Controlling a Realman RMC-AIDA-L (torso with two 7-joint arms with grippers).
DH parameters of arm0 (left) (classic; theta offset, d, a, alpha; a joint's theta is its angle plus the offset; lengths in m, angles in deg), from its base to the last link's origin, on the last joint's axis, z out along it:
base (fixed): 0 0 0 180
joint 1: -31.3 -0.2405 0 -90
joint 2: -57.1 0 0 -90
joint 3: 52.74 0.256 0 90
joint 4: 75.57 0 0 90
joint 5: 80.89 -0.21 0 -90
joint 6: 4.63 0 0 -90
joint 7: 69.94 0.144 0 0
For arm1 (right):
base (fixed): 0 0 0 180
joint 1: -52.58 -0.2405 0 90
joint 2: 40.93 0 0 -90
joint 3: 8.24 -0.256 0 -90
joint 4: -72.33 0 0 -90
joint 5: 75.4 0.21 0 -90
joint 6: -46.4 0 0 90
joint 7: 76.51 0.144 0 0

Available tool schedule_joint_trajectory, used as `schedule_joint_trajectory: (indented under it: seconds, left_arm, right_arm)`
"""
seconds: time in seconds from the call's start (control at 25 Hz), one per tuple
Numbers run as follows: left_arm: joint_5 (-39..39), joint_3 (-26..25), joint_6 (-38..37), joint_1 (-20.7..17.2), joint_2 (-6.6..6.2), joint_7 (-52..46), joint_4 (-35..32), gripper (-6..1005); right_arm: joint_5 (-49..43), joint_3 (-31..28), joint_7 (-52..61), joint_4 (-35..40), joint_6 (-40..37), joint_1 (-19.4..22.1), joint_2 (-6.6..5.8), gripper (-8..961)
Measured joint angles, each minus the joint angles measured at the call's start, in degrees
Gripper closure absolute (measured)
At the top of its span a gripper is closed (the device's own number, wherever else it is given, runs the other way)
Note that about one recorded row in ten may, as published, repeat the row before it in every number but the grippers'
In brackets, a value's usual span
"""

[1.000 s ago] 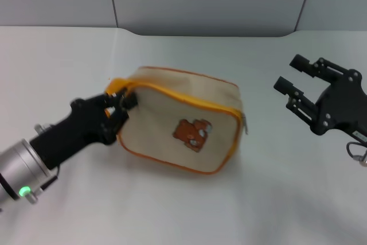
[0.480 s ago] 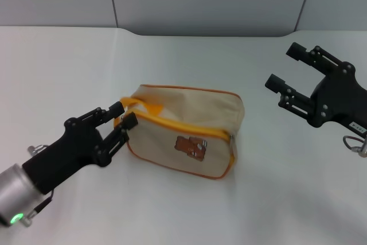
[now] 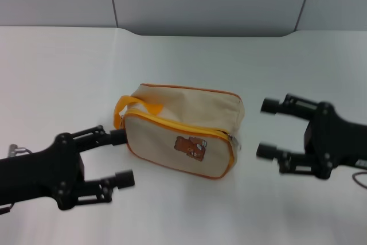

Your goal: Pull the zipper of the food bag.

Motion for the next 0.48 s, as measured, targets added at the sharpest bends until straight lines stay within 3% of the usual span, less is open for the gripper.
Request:
schedule_joint_trajectory:
  seconds: [0.2,0.32,0.48]
  left_arm:
    - [-1.05,3.76,0.05,1.33,-0.26,-1.62,-1.91,241]
    - [-2.31,3.39,0.22,1.79,-0.09,-1.75,-2.12,180]
    - [-2.87,3.39,0.23,1.94,-0.02,-1.78,-2.28,180]
  right_arm:
    - [-0.67,5.49,2.04,1.67,0.21,0.30,0.94,144]
    - [-0.93,6.83,2.18,1.80,0.29,0.23,1.17,135]
    - [-1.16,6.88,2.20,2.03,-0.07,0.32,1.30,123]
